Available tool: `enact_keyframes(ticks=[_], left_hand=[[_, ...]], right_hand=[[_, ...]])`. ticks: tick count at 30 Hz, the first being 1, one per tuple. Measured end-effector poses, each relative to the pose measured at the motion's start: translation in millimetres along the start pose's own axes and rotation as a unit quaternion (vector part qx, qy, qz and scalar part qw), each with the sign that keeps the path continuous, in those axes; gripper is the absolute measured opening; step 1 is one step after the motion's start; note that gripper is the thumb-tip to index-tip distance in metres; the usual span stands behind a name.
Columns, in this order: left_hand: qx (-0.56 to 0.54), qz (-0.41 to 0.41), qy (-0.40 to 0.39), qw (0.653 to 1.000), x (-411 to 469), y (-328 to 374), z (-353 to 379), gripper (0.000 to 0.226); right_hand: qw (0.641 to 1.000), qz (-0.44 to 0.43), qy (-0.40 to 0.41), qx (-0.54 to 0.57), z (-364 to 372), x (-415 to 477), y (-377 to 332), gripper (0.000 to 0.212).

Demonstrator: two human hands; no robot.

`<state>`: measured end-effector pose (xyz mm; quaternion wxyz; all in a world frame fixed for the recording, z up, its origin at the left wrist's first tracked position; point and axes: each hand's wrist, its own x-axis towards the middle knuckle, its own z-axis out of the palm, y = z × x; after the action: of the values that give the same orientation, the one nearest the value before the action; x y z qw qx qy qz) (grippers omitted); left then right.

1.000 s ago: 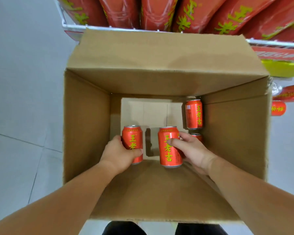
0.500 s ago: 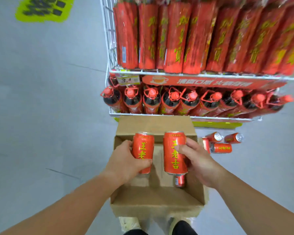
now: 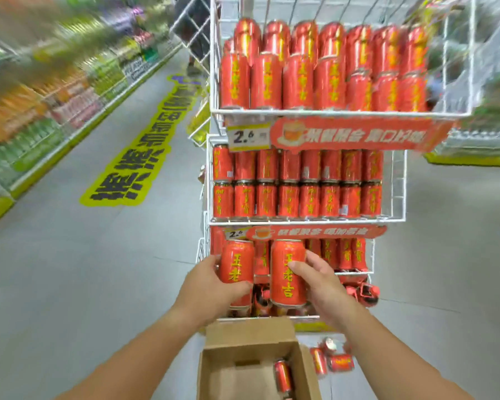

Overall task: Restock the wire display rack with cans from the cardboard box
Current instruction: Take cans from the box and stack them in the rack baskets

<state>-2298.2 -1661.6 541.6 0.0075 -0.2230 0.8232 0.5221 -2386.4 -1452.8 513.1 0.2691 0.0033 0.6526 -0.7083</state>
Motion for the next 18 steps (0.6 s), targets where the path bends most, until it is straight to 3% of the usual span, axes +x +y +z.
enact_keyframes(ticks=[8,13,18], left_hand=[[0.013,0.133,0.047,0.99,-1.1,139.1,-57.9,0.034],[0.018,0.169,0.069,0.983,11.1,196.5,-61.4,0.039],[0.01,0.195,0.105,0.975,31.0,256.5,-45.7,0.041]], right_hand=[[0.992,-0.122,0.004,-0.005,4.4,-28.0,-138.8,0.045],[0.984,-0.174,-0.022,-0.015,-8.8,-22.8,-202.5,0.037],[0.978,-0.202,-0.037,-0.023,-50.1,7.0,-259.2,0.054]])
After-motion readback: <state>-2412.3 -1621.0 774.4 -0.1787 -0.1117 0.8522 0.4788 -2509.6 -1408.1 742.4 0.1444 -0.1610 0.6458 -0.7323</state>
